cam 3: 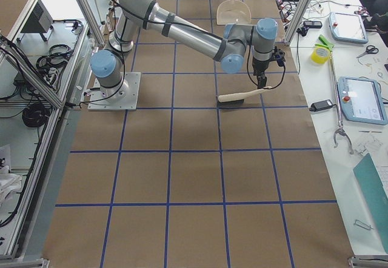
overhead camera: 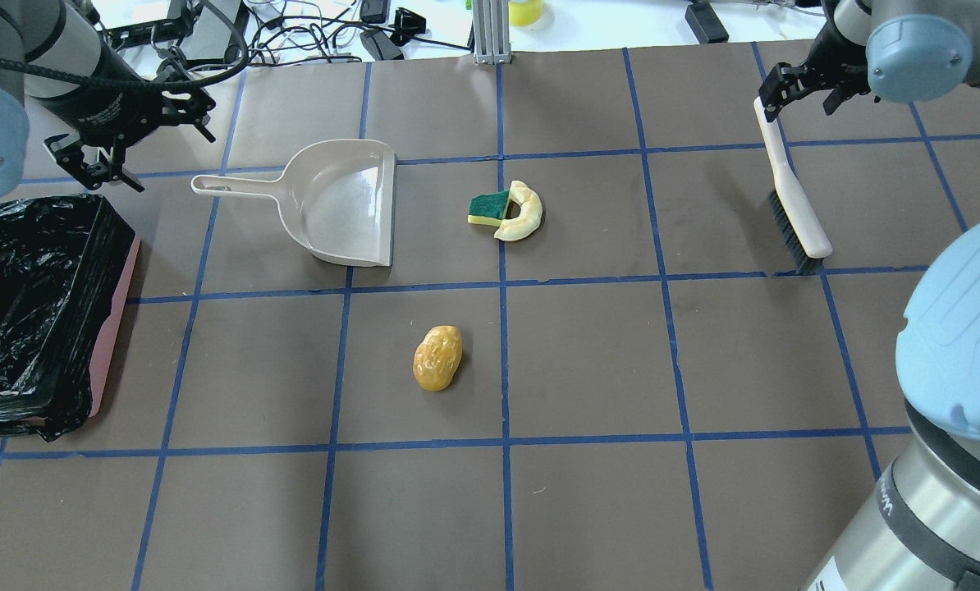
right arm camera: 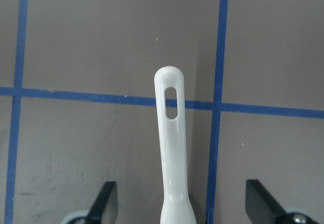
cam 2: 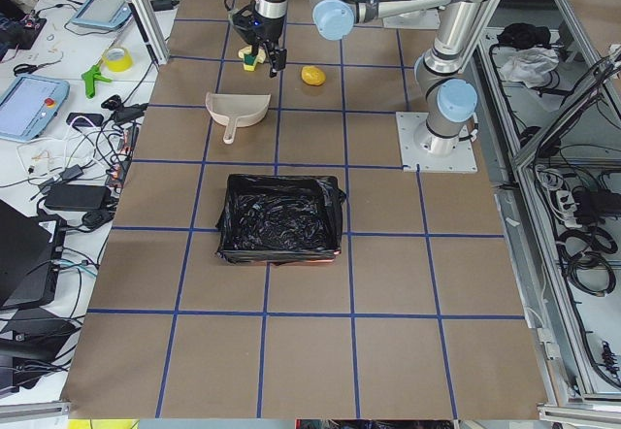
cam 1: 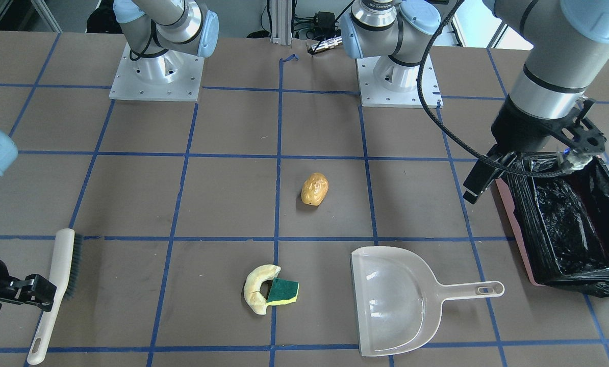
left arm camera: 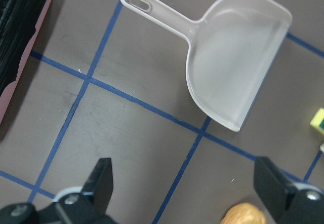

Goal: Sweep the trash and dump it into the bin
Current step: 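Grasp the dustpan handle with the left gripper and the brush handle with the right gripper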

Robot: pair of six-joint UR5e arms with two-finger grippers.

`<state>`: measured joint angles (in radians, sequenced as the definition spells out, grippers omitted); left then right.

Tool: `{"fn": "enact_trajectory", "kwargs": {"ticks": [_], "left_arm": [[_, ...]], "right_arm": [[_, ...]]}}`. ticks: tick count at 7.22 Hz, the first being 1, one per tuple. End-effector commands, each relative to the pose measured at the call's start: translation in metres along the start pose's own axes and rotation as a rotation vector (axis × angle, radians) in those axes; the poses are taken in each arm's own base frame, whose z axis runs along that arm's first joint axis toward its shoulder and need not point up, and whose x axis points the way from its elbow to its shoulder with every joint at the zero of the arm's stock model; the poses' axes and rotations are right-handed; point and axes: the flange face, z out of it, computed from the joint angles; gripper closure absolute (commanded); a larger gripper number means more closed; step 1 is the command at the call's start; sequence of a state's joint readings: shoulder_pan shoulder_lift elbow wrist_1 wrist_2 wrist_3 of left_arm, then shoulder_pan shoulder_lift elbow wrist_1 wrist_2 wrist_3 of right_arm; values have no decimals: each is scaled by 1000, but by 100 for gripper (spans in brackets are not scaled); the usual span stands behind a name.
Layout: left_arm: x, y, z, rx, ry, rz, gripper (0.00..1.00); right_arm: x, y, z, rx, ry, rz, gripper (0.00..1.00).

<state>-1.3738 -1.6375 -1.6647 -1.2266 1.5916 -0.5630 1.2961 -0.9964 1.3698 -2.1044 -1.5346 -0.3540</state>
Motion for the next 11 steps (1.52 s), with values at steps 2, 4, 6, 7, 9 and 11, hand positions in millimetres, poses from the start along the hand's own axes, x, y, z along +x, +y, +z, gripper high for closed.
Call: {"fn": "enact_trajectory", "kwargs": {"ticks": [2, 4, 6, 7, 9, 11], "left_arm": [[4, -22, 66, 81, -29, -131, 0], [13, -35, 101, 52, -39, -193, 0], [39, -63, 124, 10, 13, -413, 0], [45, -72, 150, -9, -8, -503, 1], [51, -81, 189, -4, -19, -575, 2], [52, -84, 208, 9, -22, -602, 2]], "right_arm": [[4, -8, 48, 21, 2, -6, 11], [1, -10, 51, 29, -18, -5, 11], [1, -7, 63, 0, -29, 0, 17], [1, -7, 63, 1, -28, -2, 23], [1, -8, 61, 8, -28, -2, 38], [1, -8, 63, 11, -28, -5, 48]]}}
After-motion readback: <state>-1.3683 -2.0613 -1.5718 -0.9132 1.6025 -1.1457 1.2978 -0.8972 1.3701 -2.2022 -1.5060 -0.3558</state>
